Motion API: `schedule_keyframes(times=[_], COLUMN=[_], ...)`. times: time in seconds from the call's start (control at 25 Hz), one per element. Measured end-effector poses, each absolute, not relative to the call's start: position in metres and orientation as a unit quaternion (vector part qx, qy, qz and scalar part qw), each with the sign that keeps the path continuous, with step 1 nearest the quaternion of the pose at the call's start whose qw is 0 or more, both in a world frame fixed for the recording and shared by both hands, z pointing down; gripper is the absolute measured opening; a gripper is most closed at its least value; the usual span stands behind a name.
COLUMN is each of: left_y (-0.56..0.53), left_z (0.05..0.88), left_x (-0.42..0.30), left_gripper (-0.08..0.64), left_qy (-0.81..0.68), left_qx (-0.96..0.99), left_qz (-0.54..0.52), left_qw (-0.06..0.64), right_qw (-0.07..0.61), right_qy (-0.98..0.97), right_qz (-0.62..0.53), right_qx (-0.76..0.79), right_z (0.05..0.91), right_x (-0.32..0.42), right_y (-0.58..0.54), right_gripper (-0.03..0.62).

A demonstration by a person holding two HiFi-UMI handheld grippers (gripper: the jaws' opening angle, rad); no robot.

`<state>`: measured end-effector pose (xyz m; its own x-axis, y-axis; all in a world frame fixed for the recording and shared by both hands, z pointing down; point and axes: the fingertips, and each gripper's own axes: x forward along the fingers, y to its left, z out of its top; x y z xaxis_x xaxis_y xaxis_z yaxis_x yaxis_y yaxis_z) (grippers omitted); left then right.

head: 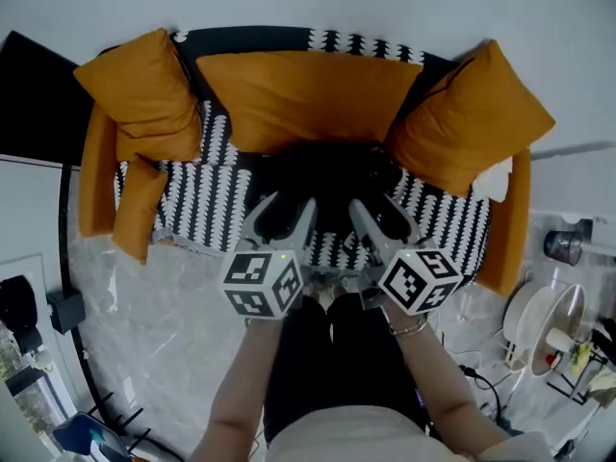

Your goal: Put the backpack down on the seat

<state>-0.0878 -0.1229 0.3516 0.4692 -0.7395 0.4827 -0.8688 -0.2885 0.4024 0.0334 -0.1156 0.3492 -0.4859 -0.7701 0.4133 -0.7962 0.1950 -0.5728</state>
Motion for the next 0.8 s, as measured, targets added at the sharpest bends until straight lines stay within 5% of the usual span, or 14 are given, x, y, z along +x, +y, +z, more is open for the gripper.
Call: schedule_keyframes(times=[0.6,0.8], left_y=[-0.100,-0.096], left_z=[0.210,0.161], left_x=[-0.066,-0.061], left_gripper=[0.072,0.032], left_qy=[-0.455,-0.435], left_qx=[0.859,0.880], left_qz=[0.063,0.040], left_qw=[0.225,0.184], right_qw=[-0.039,-0.048], right_qy=[-0.859,-0.886], right_qz=[0.269,0.216], right_qx=[0.434,0.408], right_z=[0.186,0.139], right_x=[0.014,0.006], right_y=[-0.104,-0.094], right_gripper=[0.204,0.129])
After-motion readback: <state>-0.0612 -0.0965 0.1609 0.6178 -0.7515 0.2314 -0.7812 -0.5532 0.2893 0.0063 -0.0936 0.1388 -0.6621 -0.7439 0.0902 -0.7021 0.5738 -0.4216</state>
